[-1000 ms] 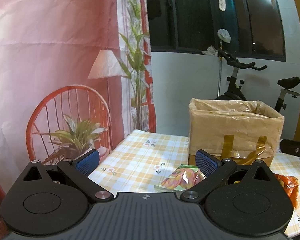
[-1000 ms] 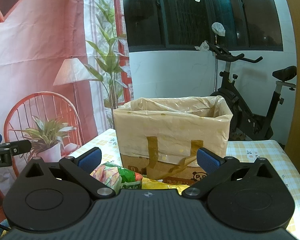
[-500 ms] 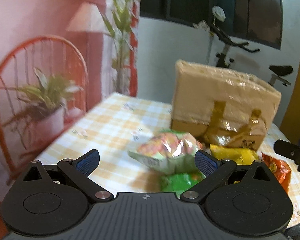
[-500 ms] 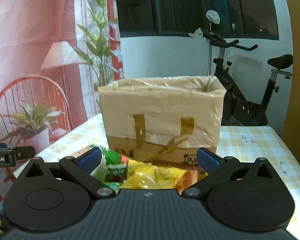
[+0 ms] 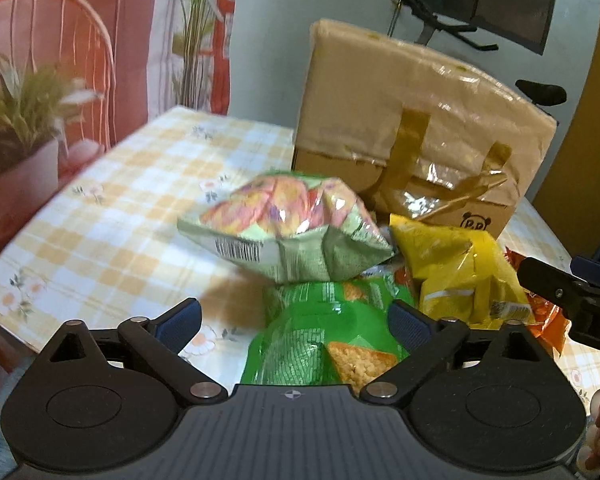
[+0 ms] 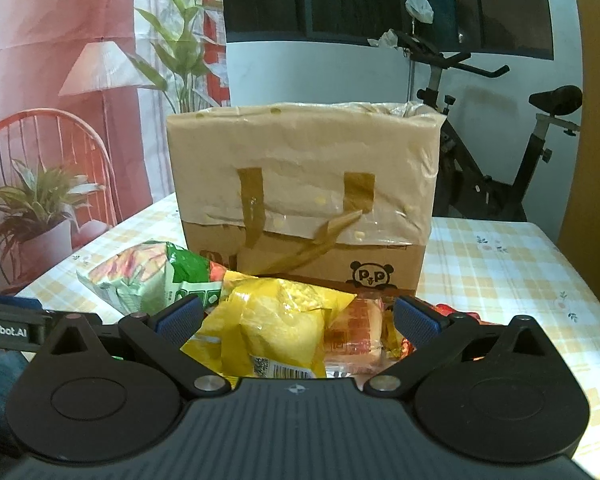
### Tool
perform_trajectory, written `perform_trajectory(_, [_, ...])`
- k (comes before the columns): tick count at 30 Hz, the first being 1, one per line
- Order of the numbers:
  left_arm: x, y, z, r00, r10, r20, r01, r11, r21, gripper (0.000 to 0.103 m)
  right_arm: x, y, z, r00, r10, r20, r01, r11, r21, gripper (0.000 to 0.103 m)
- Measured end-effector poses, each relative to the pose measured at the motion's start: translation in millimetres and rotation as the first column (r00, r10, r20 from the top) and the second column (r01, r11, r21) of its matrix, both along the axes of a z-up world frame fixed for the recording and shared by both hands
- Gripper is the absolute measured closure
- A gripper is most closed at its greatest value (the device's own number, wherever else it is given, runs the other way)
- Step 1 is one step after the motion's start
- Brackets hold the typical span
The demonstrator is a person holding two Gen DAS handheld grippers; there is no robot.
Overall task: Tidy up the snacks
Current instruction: 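Grasp the green chip bag with the left gripper while the right gripper grasps the yellow chip bag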
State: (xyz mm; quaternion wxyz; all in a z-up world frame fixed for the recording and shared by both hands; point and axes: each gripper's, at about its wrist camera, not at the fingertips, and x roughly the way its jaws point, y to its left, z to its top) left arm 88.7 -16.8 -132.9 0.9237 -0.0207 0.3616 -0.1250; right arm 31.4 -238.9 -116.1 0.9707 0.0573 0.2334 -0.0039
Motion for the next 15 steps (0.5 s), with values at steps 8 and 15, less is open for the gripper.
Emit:
perform_trajectory(8, [9, -3, -16, 0.997, -0.028, -0.066, 0.025, 0.999, -0.041, 0.007, 6, 2, -10, 1.000, 0.012, -0.004, -0.012, 1.000, -0.014, 0.000])
perform_trajectory(15, [17, -5, -26, 0.994, -0.053, -0.094, 0.045, 0.996, -0.080, 0.007, 11, 3, -16, 1.000, 0.013, -0.014, -0.013, 1.000, -0.022, 0.000])
